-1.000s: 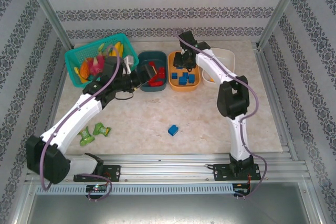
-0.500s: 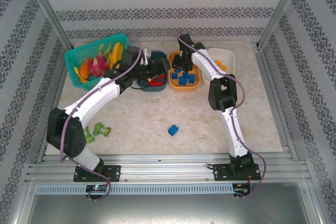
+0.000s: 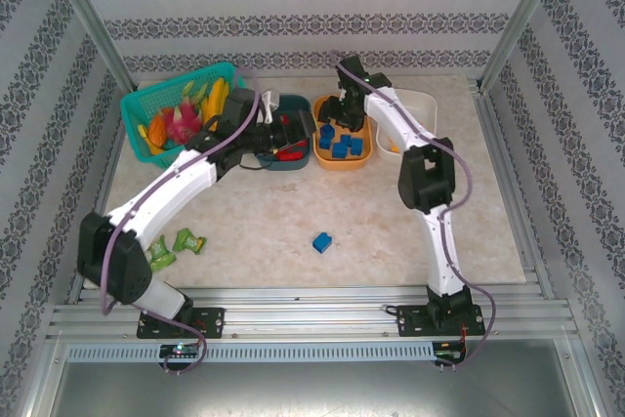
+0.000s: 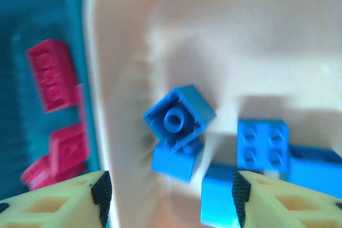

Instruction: Sort the legos into containers by color

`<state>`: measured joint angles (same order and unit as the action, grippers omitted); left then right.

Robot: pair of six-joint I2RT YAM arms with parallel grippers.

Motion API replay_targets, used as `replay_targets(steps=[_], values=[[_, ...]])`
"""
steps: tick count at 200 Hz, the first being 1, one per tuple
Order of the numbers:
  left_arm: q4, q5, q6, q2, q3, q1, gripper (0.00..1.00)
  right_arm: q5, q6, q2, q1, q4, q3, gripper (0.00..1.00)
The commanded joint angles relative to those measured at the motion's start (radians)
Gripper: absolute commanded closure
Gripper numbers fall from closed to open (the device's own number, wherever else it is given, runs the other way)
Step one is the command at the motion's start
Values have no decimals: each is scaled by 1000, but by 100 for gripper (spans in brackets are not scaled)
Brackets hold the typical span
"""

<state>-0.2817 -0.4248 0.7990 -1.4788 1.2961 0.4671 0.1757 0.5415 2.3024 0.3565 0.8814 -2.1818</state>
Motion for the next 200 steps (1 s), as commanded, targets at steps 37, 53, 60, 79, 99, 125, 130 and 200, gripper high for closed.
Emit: replay_targets(steps=[37, 53, 60, 79, 99, 125, 130, 200], values=[[-303, 4, -119, 378, -219, 22, 1, -142, -61, -589, 204, -131, 592, 33], [-368, -13, -132, 470, -277, 24, 1, -149, -84, -695, 280, -123, 738, 31], [-388, -25, -134, 501, -305, 25, 1, -153, -86, -732, 316, -111, 796, 30], [-435, -58, -129, 583, -366, 27, 1, -159, -66, -811, 415, -94, 947, 28], [-477, -89, -119, 658, -411, 27, 1, -151, 0, -851, 488, -95, 1065, 22], [-540, -98, -118, 724, -440, 28, 1, -121, 53, -828, 567, -117, 1132, 17], [-546, -98, -117, 735, -443, 28, 1, -126, 55, -818, 582, -123, 1137, 16], [-542, -86, -67, 802, -481, 28, 1, -207, -74, -619, 616, -128, 1112, 15]])
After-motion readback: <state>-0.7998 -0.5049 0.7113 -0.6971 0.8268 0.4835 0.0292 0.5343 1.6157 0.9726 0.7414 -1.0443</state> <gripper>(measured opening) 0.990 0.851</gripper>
